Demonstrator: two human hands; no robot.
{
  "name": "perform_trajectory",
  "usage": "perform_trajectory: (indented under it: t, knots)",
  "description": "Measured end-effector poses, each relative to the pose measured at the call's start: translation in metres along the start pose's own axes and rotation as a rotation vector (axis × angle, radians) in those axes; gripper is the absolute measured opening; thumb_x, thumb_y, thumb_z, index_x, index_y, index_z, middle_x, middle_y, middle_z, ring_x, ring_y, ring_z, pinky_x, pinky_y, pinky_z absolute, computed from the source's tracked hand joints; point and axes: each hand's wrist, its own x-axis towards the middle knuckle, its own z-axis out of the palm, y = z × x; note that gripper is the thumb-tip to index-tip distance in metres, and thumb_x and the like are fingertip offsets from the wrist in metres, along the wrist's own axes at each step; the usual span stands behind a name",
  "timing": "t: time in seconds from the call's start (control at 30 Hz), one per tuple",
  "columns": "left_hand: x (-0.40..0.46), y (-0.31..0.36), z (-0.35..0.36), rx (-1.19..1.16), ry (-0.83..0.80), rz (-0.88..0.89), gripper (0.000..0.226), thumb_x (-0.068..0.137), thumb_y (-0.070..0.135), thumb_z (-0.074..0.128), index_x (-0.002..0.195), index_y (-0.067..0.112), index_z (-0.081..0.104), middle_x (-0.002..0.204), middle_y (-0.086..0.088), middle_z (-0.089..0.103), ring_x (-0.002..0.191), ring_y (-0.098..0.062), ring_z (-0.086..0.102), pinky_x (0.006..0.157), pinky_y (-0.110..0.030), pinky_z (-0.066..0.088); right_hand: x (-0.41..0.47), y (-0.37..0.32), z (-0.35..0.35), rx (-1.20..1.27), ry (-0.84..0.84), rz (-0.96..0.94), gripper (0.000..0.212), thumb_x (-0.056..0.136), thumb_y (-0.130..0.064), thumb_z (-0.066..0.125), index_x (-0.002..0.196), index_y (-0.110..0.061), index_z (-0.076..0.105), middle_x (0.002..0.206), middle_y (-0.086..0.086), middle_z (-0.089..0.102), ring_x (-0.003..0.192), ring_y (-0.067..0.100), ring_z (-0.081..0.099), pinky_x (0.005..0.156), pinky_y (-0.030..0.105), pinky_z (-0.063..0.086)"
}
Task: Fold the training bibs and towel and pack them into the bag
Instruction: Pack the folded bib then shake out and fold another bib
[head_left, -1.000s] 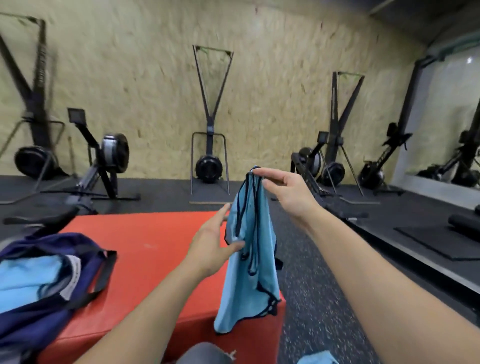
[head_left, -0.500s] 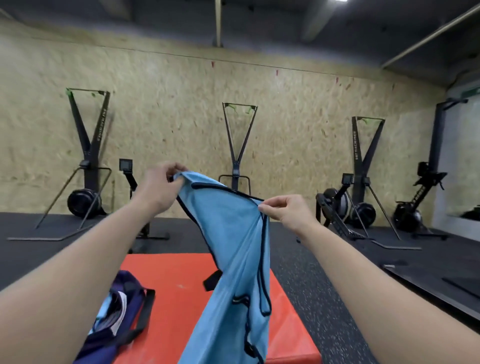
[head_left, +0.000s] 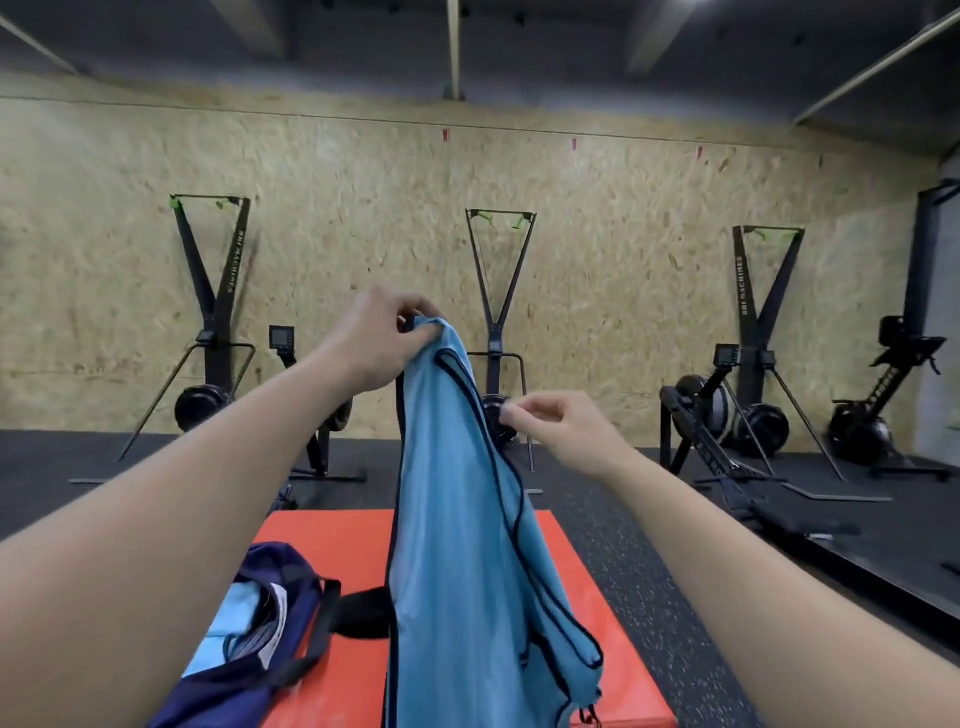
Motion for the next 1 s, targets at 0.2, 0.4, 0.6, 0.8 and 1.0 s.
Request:
perform_trajectory:
  t: [0.2, 0.4, 0.6, 0.8, 1.0]
  knots:
    - [-0.005, 0.007, 0.019, 0.029, -0.098, 0.054, 0.01, 0.091, 0.031, 0.071, 0.087, 0.022, 0.074, 0.083, 0.006, 0.066, 0.072, -0.009, 0.057, 0.066, -0.025, 0.046, 0.006, -0.04, 0.016, 0.273, -0.105, -0.261, 0.019, 0.095, -0.013, 0.067, 0.111, -0.006, 0.075, 0.124, -0.009, 0.068, 0.115, -0.002, 0.062, 0.098, 0.016, 0.047]
    - [-0.01, -0.001, 0.008, 0.024, -0.122, 0.038, 0.023, 0.086, 0.038, 0.077, 0.083, 0.015, 0.072, 0.075, -0.005, 0.065, 0.059, -0.01, 0.049, 0.055, -0.024, 0.04, 0.026, -0.036, 0.024, 0.075, -0.003, -0.143, 0.013, 0.085, -0.025, 0.079, 0.097, -0.022, 0.078, 0.098, -0.005, 0.077, 0.094, 0.009, 0.07, 0.094, 0.029, 0.054]
    - [-0.022, -0.02, -0.004, 0.092, -0.036, 0.013, 0.017, 0.084, 0.023, 0.079, 0.088, 0.021, 0.063, 0.078, 0.003, 0.059, 0.065, -0.011, 0.051, 0.064, -0.028, 0.045, 0.033, -0.039, 0.036, 0.232, -0.005, -0.017, 0.016, 0.088, 0.001, 0.069, 0.099, -0.009, 0.077, 0.096, 0.007, 0.076, 0.081, 0.009, 0.071, 0.069, 0.02, 0.056]
    - [-0.043, -0.013, 0.013, 0.062, 0.017, 0.057, 0.017, 0.09, 0.041, 0.07, 0.095, 0.026, 0.065, 0.078, 0.01, 0.067, 0.067, -0.008, 0.06, 0.063, -0.027, 0.049, 0.037, -0.049, 0.047, 0.472, -0.013, 0.053, 0.023, 0.096, -0.007, 0.064, 0.117, -0.006, 0.071, 0.108, 0.007, 0.074, 0.089, 0.012, 0.074, 0.077, 0.027, 0.06]
    - [-0.041, -0.022, 0.021, 0.15, -0.09, -0.044, 0.049, 0.084, 0.06, 0.067, 0.128, 0.037, 0.062, 0.104, 0.014, 0.065, 0.086, -0.008, 0.059, 0.077, -0.029, 0.048, 0.04, -0.064, 0.046, 0.592, -0.061, 0.106, 0.03, 0.106, -0.02, 0.047, 0.126, -0.004, 0.062, 0.114, 0.01, 0.073, 0.104, 0.018, 0.072, 0.086, 0.033, 0.058]
